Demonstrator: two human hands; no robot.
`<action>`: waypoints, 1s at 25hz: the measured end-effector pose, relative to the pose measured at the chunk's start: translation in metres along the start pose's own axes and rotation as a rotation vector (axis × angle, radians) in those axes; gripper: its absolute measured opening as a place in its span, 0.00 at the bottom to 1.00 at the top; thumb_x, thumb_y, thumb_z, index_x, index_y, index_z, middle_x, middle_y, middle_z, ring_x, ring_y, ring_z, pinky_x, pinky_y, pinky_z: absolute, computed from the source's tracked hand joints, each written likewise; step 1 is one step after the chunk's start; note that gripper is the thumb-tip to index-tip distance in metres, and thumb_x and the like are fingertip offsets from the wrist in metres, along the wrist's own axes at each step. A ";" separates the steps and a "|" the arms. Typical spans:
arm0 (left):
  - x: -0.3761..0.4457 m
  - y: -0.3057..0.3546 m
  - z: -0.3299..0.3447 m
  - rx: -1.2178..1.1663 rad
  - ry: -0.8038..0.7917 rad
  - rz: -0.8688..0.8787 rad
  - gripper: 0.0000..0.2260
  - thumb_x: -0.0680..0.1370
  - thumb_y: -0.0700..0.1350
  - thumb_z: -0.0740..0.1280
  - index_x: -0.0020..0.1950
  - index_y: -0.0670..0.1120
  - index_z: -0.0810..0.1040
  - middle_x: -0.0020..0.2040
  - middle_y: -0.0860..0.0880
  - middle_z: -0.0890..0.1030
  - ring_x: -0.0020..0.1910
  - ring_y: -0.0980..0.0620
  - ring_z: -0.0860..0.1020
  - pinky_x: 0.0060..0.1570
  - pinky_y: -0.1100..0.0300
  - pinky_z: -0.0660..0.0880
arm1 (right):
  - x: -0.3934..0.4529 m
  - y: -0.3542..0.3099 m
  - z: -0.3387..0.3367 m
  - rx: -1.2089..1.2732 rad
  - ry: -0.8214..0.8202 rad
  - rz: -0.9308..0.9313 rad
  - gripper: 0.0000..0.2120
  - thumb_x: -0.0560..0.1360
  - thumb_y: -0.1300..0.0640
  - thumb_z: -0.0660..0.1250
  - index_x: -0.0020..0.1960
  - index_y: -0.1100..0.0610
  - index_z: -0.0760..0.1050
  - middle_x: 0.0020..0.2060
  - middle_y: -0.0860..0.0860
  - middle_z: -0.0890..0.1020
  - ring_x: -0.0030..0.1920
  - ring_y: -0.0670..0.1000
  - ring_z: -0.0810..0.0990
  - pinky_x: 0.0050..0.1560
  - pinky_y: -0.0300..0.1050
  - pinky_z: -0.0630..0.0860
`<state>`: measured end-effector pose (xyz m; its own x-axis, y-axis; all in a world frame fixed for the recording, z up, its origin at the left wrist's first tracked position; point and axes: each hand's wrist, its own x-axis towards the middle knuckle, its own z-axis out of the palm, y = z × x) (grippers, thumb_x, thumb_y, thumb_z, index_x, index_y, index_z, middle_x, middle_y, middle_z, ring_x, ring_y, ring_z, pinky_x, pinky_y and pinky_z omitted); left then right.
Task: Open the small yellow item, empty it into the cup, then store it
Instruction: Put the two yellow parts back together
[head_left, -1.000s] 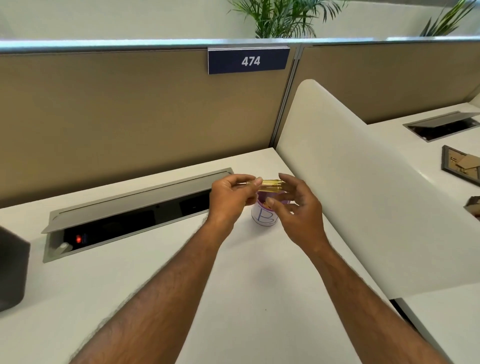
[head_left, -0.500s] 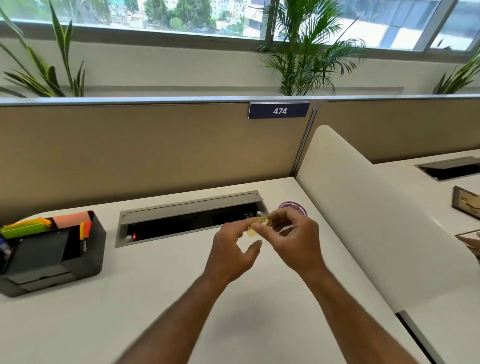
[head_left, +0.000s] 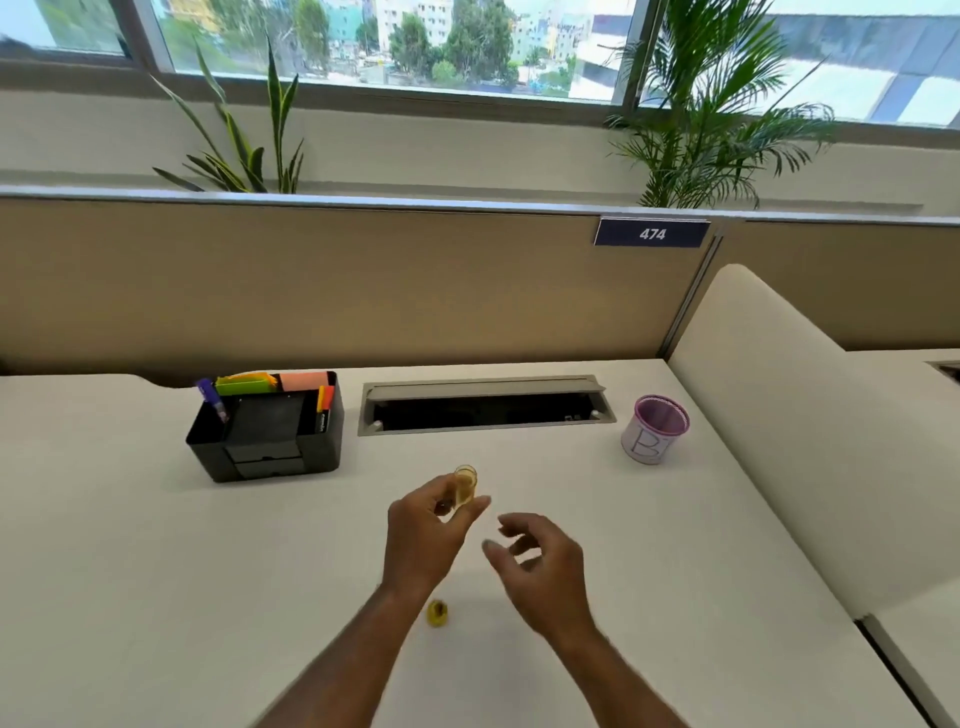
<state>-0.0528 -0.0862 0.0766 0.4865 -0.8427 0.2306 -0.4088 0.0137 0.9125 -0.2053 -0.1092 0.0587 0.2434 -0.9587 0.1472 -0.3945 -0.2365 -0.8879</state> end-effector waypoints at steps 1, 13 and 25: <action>-0.006 -0.006 -0.012 0.012 0.010 -0.023 0.09 0.70 0.50 0.77 0.47 0.49 0.85 0.39 0.54 0.86 0.40 0.54 0.83 0.43 0.61 0.81 | -0.012 0.012 0.015 -0.117 -0.118 0.030 0.17 0.68 0.47 0.76 0.55 0.47 0.79 0.49 0.41 0.82 0.44 0.44 0.81 0.42 0.37 0.78; -0.048 -0.032 -0.072 0.082 0.052 -0.103 0.07 0.70 0.50 0.78 0.42 0.50 0.83 0.34 0.54 0.83 0.36 0.51 0.80 0.37 0.63 0.77 | -0.043 0.037 0.090 -0.598 -0.421 0.087 0.15 0.72 0.45 0.70 0.55 0.49 0.73 0.52 0.45 0.74 0.56 0.49 0.73 0.49 0.44 0.74; -0.045 -0.026 -0.066 0.075 0.074 -0.030 0.10 0.70 0.50 0.78 0.48 0.48 0.85 0.37 0.56 0.84 0.37 0.58 0.79 0.35 0.69 0.76 | -0.006 -0.068 0.020 -0.143 -0.118 -0.176 0.17 0.67 0.61 0.77 0.54 0.54 0.79 0.39 0.47 0.84 0.41 0.45 0.84 0.45 0.37 0.82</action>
<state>-0.0132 -0.0128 0.0644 0.5540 -0.8000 0.2306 -0.4483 -0.0532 0.8923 -0.1622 -0.0844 0.1090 0.4178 -0.8776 0.2349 -0.4564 -0.4263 -0.7810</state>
